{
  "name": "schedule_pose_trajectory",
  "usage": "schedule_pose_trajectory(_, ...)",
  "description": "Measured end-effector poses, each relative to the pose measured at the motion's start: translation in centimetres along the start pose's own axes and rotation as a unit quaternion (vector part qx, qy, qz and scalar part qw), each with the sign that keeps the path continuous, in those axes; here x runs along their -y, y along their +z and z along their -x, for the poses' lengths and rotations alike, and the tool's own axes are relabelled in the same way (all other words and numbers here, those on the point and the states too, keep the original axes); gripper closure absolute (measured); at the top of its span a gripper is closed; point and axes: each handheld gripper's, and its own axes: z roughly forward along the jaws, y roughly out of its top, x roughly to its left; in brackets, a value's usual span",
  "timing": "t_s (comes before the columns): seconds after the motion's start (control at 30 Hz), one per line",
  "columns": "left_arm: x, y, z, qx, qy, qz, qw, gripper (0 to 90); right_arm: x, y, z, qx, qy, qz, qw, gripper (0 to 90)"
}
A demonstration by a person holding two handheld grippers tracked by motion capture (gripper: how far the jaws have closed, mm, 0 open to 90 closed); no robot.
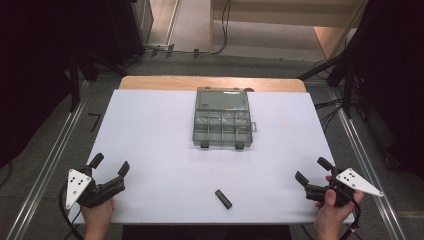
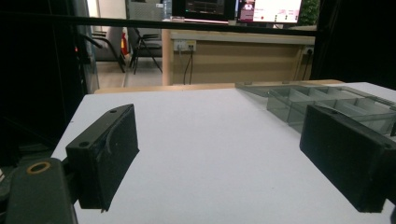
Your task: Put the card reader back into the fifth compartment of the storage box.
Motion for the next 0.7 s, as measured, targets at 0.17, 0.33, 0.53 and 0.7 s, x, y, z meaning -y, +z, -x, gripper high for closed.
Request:
schedule_pose_trajectory(0.17,0.0,0.1,0.3,-0.001,0.011,-0.005,0.9999,11.6,-0.7,0.5,-1.1,0.002,-0.03,-0.024,0.9993,0.0)
schedule_pose_trajectory(0.33,0.1,0.2,0.6,-0.002,0.021,-0.01,0.9997,11.6,-1.8,0.9,-2.4,-0.01,-0.062,-0.051,0.9967,0.0)
schedule_pose_trajectory(0.53,0.1,0.2,0.7,-0.003,0.022,-0.009,0.9997,11.6,-2.9,1.8,-4.0,-0.06,-0.071,-0.08,0.9925,0.0)
schedule_pose_trajectory(0.7,0.1,0.2,0.8,-0.003,0.025,-0.01,0.9996,11.6,-3.6,2.7,-5.7,-0.086,-0.076,-0.099,0.9885,0.0)
